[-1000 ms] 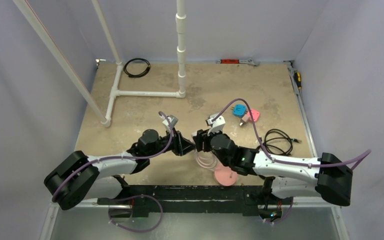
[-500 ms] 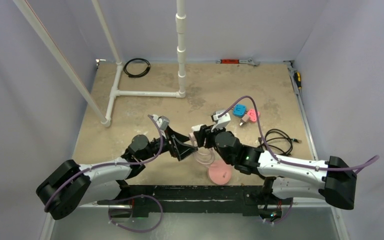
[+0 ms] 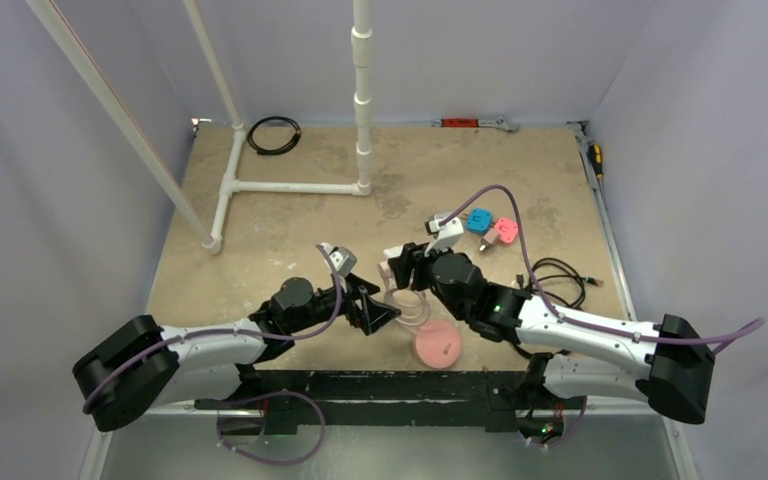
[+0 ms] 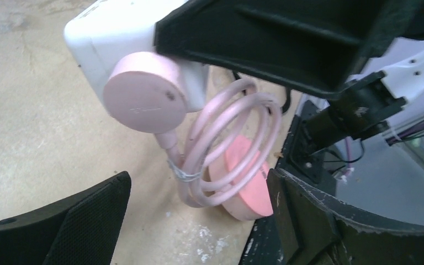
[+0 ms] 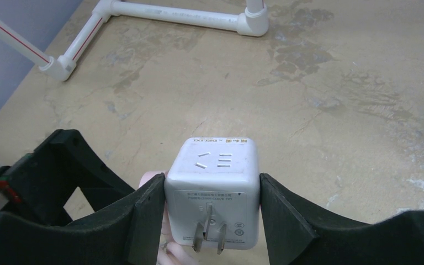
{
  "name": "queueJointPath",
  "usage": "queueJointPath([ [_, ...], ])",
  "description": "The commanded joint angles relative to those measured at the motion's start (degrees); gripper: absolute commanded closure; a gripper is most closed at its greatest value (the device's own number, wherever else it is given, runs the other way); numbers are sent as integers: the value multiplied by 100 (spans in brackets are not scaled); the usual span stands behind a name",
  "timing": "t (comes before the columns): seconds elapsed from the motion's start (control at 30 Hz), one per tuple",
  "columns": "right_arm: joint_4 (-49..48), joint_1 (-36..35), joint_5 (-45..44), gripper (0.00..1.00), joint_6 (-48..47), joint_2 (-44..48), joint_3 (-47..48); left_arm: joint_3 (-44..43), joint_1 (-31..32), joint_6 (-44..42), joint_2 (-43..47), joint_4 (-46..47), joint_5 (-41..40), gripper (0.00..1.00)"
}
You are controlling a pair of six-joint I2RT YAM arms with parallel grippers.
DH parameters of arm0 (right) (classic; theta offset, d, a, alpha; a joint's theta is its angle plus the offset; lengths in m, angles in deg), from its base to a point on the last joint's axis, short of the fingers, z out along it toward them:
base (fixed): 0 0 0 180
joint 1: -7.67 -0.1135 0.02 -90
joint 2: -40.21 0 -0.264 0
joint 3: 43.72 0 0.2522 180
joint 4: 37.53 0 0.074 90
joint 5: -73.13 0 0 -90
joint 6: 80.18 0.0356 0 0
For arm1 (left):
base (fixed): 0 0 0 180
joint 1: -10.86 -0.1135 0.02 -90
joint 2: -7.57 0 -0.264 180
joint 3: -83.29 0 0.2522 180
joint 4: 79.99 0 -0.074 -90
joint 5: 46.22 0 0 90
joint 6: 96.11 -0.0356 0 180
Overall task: Pull the plug off the socket
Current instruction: Remove the plug from the socket.
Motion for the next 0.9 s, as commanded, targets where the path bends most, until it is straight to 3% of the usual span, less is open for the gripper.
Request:
queueJointPath([
  [0.0, -318, 4, 50, 100, 215, 221, 288, -205, 173, -84, -525, 663, -535, 14],
  [0.27, -213, 9, -120, 100, 368, 327, 223, -447, 540, -43, -1409, 1346, -968, 43],
  [0.43, -167, 4, -161, 100, 535, 310, 113, -253, 685, 162, -1696, 2261, -1360, 48],
  [0.53, -84, 4, -424, 100, 439, 292, 32, -120, 698, 259, -1785, 2655, -1630, 70],
  [0.63, -56, -34, -674, 100, 181, 261, -60, -47, 700, 368, -1748, 2572, -1988, 100],
  [0.87, 673, -300, -2354, 100, -146, -447, 62, 115, 700, 574, -975, 1242, -2918, 100],
])
